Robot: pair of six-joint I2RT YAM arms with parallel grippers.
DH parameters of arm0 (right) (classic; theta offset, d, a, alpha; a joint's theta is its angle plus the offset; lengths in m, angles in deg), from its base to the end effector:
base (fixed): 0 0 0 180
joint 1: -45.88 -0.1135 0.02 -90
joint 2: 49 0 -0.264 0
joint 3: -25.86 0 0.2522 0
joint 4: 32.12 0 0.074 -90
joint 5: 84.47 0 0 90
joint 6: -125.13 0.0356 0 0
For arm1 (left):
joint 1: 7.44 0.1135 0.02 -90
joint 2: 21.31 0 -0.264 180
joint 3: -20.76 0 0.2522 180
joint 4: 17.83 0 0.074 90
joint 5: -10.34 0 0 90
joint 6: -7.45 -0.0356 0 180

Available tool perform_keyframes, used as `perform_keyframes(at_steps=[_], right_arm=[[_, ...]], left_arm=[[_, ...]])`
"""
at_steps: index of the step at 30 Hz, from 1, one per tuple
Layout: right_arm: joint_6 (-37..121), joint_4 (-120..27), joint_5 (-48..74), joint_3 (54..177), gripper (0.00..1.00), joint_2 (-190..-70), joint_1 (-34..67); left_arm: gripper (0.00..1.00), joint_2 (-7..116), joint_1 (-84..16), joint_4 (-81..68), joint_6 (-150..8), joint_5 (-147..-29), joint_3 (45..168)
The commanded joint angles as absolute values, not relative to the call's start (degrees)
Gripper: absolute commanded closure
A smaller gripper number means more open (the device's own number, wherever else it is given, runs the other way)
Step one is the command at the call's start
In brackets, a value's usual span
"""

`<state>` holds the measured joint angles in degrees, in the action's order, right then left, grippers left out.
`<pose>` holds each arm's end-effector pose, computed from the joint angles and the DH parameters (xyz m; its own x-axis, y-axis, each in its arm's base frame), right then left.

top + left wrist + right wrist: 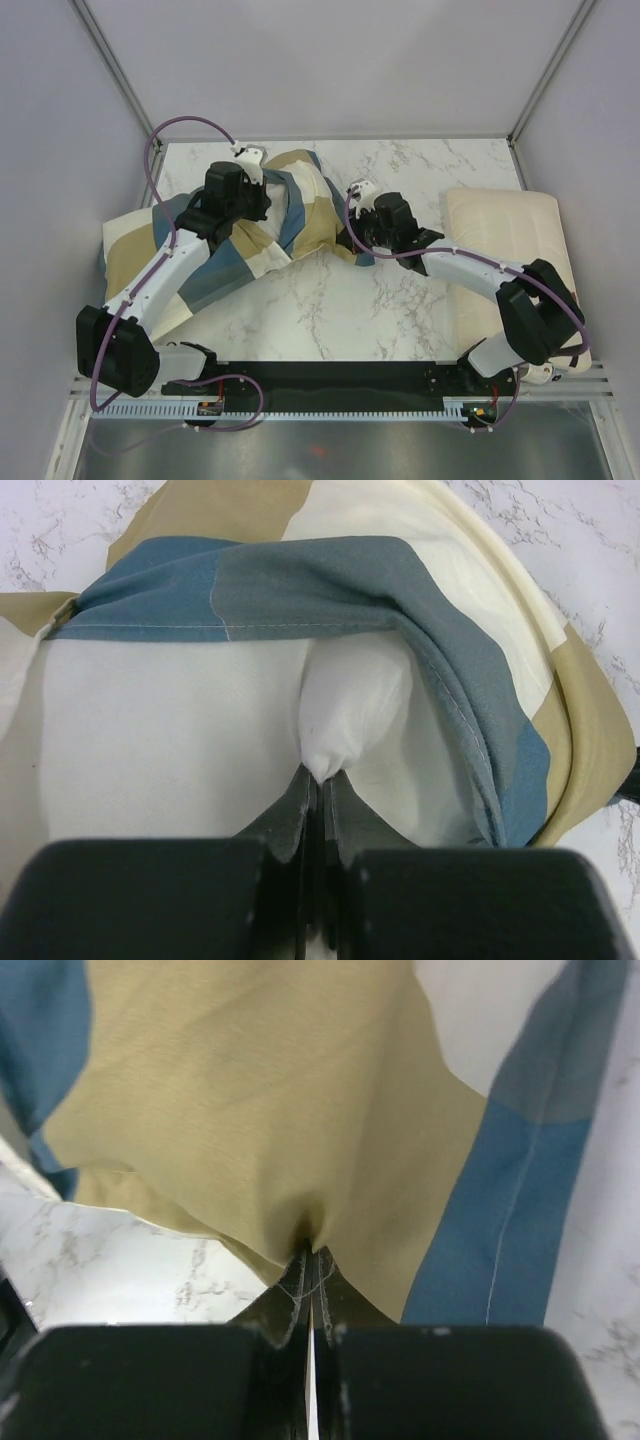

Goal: Remove the pillowcase from the pillow

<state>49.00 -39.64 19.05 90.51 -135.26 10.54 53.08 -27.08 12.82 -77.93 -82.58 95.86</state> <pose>0.2661 0.1989 0.2312 -0.5603 -0.1116 -0.8208 -0.6125 0.7228 0.3199 0.2782 -0.1012 0.3162 -0.4989 0.0926 -0.8617 0.3382 0.9363 -0.0951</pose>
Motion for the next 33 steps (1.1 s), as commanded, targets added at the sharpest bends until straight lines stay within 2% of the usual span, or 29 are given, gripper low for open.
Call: perform_keyframes(at_steps=[1, 5, 9, 12, 15, 22, 26, 27, 28, 29, 30, 31, 33], right_arm=[[48.06, -33.14, 30.67, 89.72, 1.00, -135.75, 10.10], [47.44, -33.57, 26.46, 88.58, 1.00, -134.70, 10.19], [47.79, -39.53, 11.81, 88.49, 1.00, -131.62, 11.50], [49.10, -42.18, 7.91, 87.26, 1.00, -129.34, 15.37], [50.16, -42.89, 7.81, 85.50, 1.00, -127.66, 20.72], [50.43, -43.86, 9.83, 83.13, 1.00, -128.27, 25.83], [48.85, -43.08, 17.28, 82.07, 1.00, -123.03, 25.66], [48.41, -42.72, 21.31, 82.07, 0.96, -121.61, 25.31], [47.80, -42.72, 22.31, 82.07, 0.86, -120.29, 23.66], [46.14, -42.80, 23.01, 82.25, 0.75, -117.93, 22.86], [45.42, -42.98, 23.28, 82.33, 0.48, -116.86, 21.89], [44.98, -42.89, 23.81, 82.51, 0.35, -116.15, 20.75], [43.93, -42.37, 25.21, 82.95, 0.19, -116.23, 20.21]], left_arm=[[0.98, 50.85, -26.77, 11.84, -80.53, -80.01, 97.45], [0.98, 50.76, -26.77, 12.19, -81.06, -79.83, 97.63], [0.98, 50.41, -26.69, 12.72, -82.20, -75.89, 97.72], [0.98, 50.06, -26.60, 12.99, -82.47, -74.65, 97.80], [0.98, 49.88, -26.51, 12.90, -82.47, -74.39, 97.80], [0.98, 49.61, -25.81, 12.99, -82.47, -74.03, 97.80], [0.98, 50.40, -25.63, 12.99, -82.47, -75.96, 97.89], [0.98, 50.58, -25.63, 13.25, -82.47, -76.14, 98.07], [0.98, 50.49, -25.63, 13.25, -82.47, -76.14, 98.07], [0.98, 50.49, -25.63, 13.16, -82.38, -76.14, 98.16], [0.98, 50.23, -25.63, 13.16, -82.38, -76.40, 98.16], [0.98, 50.14, -25.63, 13.16, -82.29, -76.49, 98.07], [0.98, 50.05, -25.72, 13.25, -82.29, -76.84, 98.07]])
